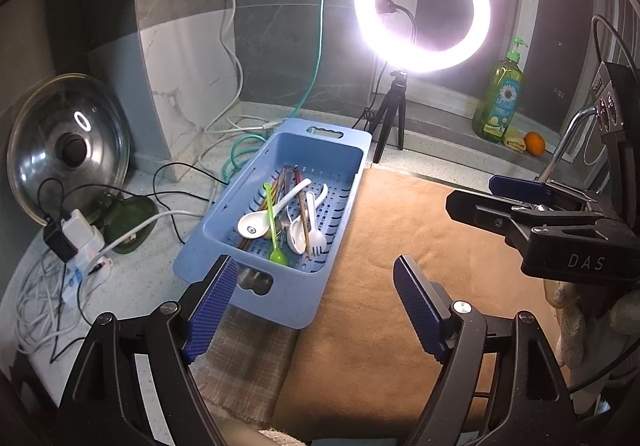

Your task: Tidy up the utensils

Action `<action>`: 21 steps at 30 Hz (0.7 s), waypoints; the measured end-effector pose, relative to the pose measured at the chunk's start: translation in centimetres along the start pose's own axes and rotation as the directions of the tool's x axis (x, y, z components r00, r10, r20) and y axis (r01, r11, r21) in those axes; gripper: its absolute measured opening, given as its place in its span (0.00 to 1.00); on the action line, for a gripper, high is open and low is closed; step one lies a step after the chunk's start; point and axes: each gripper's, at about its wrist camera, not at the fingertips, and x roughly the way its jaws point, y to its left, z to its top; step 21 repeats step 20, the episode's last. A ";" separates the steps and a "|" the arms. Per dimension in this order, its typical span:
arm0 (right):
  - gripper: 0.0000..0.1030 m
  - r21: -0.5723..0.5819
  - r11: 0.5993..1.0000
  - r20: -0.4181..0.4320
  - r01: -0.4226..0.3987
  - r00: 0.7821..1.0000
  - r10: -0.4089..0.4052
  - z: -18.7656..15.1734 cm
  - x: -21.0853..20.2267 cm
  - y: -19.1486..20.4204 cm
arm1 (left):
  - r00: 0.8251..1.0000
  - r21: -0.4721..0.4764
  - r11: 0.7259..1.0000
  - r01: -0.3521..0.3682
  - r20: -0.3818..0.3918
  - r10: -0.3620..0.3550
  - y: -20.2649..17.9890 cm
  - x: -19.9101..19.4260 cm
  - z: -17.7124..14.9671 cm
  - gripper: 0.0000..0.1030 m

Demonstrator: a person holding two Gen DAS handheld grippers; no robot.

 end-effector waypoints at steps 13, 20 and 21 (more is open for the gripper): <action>0.79 0.004 1.000 -0.003 0.010 1.000 -0.010 -0.4 0.0 -0.2 | 1.000 0.002 1.000 0.002 0.002 -0.002 -0.2 -0.1 -0.2 0.78; 0.79 0.014 1.000 -0.010 0.014 1.000 -0.014 -0.5 0.2 -0.7 | 1.000 0.022 1.000 -0.001 0.011 0.001 -0.6 0.0 -0.1 0.78; 0.79 0.014 1.000 -0.010 0.014 1.000 -0.014 -0.5 0.2 -0.7 | 1.000 0.022 1.000 -0.001 0.011 0.001 -0.6 0.0 -0.1 0.78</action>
